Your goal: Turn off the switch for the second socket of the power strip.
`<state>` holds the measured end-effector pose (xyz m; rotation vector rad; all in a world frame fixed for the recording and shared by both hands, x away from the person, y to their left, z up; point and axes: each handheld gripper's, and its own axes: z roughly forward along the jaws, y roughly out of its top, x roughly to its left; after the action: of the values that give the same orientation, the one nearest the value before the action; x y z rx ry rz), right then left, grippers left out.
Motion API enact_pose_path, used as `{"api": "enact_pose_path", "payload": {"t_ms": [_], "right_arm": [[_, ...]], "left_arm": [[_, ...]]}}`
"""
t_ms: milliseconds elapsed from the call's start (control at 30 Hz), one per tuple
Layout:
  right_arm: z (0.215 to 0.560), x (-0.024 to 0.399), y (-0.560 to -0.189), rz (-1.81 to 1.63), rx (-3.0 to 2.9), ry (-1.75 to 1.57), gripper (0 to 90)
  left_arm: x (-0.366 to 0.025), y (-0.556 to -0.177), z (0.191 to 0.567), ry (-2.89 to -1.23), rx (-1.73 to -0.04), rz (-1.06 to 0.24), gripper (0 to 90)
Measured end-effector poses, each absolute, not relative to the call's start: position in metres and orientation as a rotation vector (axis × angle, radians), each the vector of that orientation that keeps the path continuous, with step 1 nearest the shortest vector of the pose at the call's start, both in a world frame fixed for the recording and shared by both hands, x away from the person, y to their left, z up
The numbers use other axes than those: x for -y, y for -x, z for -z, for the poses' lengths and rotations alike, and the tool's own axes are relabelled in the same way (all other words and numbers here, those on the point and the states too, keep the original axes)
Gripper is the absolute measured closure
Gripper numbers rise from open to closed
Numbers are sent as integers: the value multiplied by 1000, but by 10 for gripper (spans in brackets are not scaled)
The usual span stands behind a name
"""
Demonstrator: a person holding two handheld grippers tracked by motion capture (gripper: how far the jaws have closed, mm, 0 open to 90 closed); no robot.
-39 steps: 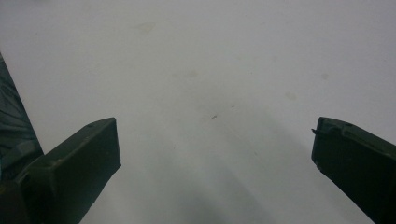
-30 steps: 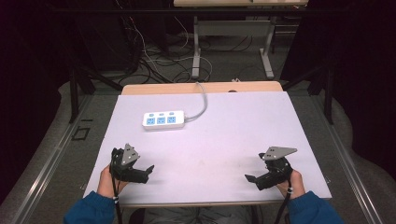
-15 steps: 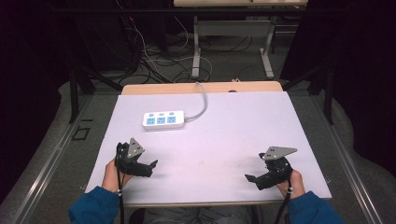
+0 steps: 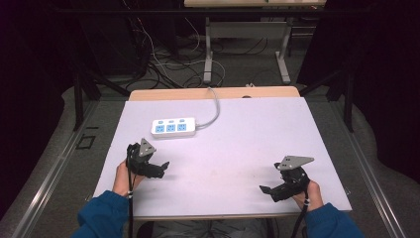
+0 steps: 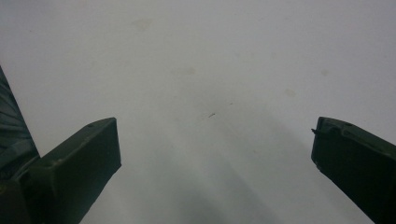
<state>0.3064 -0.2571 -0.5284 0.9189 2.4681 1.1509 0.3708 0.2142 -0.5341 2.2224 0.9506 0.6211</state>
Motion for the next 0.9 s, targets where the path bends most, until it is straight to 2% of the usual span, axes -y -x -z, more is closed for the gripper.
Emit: {"api": "enact_pose_path", "payload": {"t_ms": [900], "right_arm": [[529, 257, -307, -1143, -2468, -933, 9]], "left_arm": [[-193, -412, 529, -2239, -945, -590, 0]]}}
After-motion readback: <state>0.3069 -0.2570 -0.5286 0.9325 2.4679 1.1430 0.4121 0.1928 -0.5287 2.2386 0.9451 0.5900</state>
